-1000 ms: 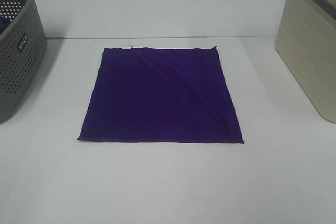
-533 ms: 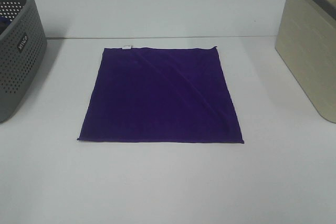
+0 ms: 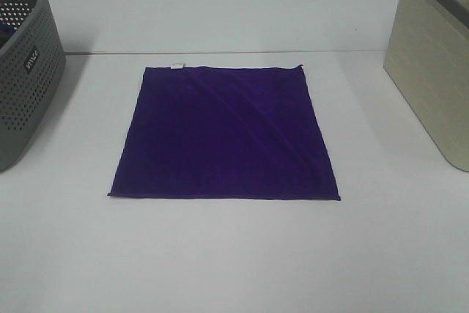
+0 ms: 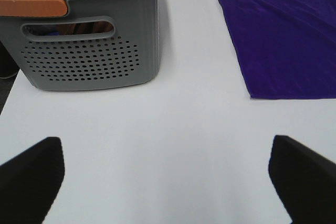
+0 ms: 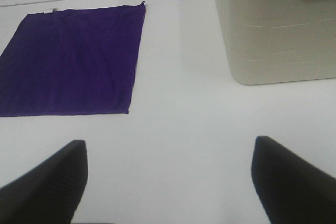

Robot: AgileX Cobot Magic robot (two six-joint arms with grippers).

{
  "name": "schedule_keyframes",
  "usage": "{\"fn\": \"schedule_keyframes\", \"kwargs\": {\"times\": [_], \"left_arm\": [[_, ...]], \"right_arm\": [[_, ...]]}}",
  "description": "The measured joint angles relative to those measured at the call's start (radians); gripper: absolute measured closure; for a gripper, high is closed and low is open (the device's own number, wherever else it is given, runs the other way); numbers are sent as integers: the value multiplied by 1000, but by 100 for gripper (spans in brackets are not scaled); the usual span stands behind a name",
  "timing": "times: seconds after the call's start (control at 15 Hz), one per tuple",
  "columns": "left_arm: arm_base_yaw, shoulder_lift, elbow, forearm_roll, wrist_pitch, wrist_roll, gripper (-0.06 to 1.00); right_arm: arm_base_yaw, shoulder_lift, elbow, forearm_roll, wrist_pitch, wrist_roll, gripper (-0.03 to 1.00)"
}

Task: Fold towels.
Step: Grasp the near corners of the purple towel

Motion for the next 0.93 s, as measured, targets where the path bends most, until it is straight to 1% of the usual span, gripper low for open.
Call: {"fn": "schedule_keyframes", "kwargs": {"times": [0.87, 0.93], "left_arm": [[0, 0, 0, 0, 0, 0, -4], [0, 0, 0, 0, 0, 0, -4]], "right_arm": [[0, 0, 0, 7, 0, 0, 14], [0, 0, 0, 7, 0, 0, 13]]}}
